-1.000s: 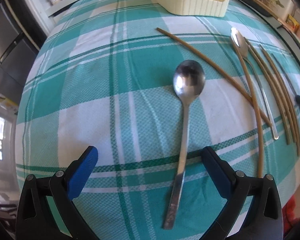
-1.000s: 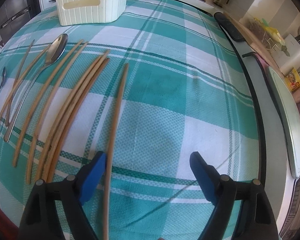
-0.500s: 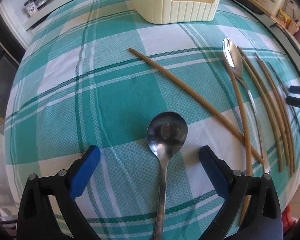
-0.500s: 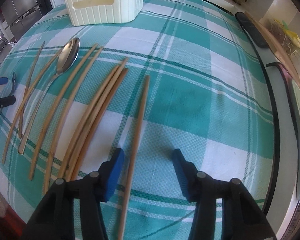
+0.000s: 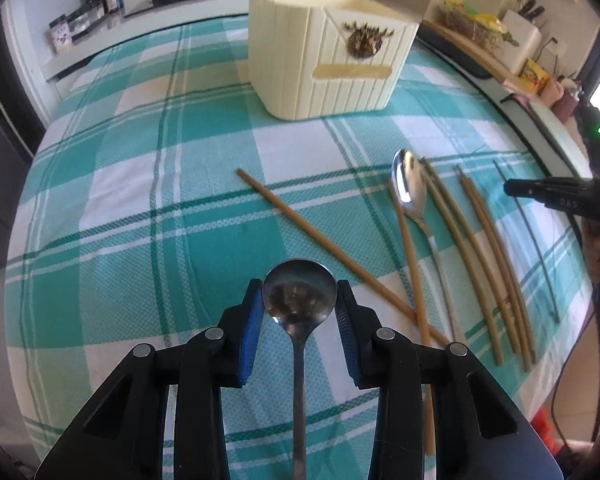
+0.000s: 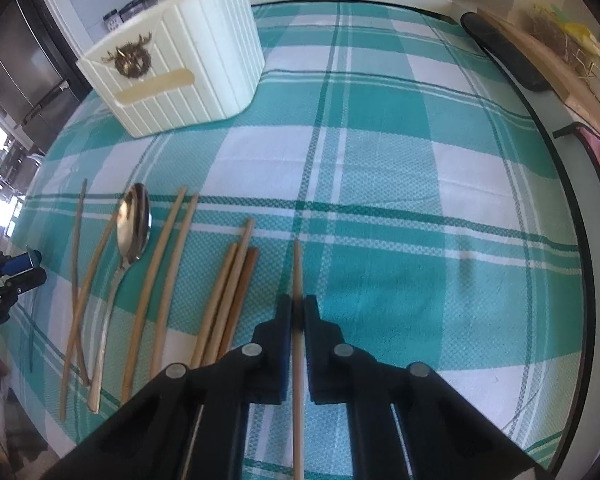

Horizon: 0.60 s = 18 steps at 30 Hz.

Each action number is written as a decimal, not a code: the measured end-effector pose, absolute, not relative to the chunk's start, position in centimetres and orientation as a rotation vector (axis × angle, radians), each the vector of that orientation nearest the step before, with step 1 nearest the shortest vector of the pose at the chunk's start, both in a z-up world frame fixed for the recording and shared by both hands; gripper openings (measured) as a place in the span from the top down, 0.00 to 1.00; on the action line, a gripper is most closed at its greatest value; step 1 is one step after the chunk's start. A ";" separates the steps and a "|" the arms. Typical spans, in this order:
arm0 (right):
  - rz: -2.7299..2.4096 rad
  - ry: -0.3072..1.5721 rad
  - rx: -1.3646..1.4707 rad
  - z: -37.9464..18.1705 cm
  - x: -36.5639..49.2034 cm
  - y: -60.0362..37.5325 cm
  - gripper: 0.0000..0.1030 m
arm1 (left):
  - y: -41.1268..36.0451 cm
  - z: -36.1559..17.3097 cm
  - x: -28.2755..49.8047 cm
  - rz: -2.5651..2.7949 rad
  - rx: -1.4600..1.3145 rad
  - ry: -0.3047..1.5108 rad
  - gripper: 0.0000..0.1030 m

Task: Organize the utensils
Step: 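Lift the spoon with the left tool while the right tool grasps a chopstick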

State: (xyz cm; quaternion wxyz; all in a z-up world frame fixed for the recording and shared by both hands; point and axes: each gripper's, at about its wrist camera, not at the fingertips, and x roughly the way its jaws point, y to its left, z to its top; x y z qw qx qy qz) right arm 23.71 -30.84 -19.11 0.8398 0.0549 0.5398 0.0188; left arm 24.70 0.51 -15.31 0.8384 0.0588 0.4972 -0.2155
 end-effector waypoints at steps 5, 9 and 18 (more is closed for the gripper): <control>0.081 0.994 0.167 -14.6 20.9 -31.2 0.94 | 1.9 -9.8 22.5 -0.497 0.076 0.919 0.65; 0.102 0.869 0.168 -10.3 17.6 -30.4 0.94 | 2.6 -6.3 21.3 -0.528 0.040 0.829 0.65; 0.081 0.637 0.101 -3.6 15.4 -28.2 0.94 | 1.7 -1.9 21.8 -0.578 -0.010 0.756 0.65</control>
